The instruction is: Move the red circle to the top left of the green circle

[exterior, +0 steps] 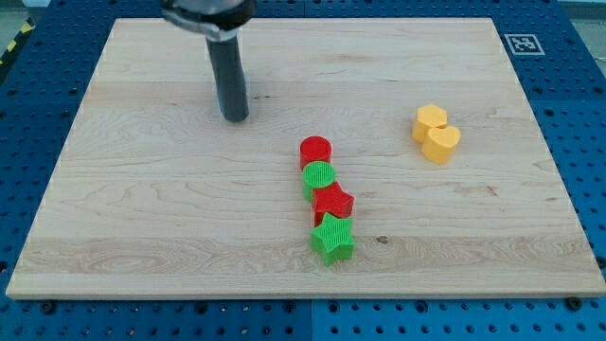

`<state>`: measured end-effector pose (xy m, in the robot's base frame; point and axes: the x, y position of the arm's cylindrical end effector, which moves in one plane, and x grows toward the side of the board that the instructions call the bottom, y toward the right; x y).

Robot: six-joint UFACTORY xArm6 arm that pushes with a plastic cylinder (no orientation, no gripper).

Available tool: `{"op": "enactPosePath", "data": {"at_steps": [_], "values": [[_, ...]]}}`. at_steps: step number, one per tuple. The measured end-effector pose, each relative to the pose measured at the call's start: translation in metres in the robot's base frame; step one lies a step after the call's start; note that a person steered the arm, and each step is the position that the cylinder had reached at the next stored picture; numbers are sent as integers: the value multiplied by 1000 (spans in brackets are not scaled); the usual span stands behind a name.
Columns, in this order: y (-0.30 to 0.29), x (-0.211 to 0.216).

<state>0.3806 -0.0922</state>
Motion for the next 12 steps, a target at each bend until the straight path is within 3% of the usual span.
{"op": "enactPosePath", "data": {"at_steps": [3,6,8,9,10,12], "values": [[32,39],[32,39],[128,49],[177,78],[151,93],[70,74]]}}
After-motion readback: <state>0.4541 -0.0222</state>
